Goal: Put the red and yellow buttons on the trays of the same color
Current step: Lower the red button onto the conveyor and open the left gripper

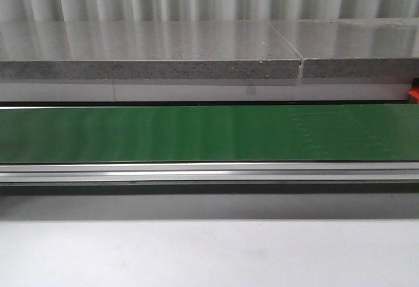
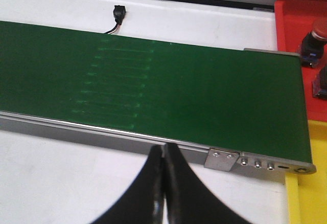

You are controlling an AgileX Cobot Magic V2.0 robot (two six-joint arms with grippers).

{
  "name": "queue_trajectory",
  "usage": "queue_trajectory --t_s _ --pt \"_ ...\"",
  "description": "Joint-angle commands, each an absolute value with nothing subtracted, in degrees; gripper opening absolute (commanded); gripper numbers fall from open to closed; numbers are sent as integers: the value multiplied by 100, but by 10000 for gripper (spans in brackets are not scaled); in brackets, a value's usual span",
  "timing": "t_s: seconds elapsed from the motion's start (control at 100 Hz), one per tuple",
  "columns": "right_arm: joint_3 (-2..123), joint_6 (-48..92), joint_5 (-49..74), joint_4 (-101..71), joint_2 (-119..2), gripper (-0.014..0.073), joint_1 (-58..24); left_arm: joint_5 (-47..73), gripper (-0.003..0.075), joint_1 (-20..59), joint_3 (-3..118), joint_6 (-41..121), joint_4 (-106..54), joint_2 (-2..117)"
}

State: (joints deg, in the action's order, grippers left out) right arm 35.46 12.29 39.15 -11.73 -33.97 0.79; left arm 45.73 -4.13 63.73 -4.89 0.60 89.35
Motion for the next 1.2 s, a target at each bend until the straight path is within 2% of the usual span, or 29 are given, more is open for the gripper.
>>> queue_trajectory --t_s 0.0,0.06,0.18,0.27,0.55,0.73,0.99,1.19 --pt "3687 1222 3595 -1190 -3400 -69 88 4446 158 -382 6499 -461 147 8805" --pt "3687 1222 3595 -1190 -3400 -69 88 4509 265 -334 6499 -327 147 8805" --pt "3687 1222 3595 -1190 -3400 -69 88 4556 564 -160 6499 -327 147 8805" --pt "3687 1222 3595 -1190 -3400 -69 88 4635 687 -7 6499 -327 147 8805" --pt "3687 1222 3595 -1190 -3400 -69 88 4907 660 478 6822 -327 83 8619" --pt "3687 1222 3595 -1190 -3400 -69 88 4892 660 462 7208 -368 83 8402" --pt "3687 1222 3595 -1190 -3400 -69 88 4915 660 -215 7569 -368 107 8362" --pt "3687 1222 3595 -1190 -3400 -69 88 4877 660 -1330 7569 -368 155 8397"
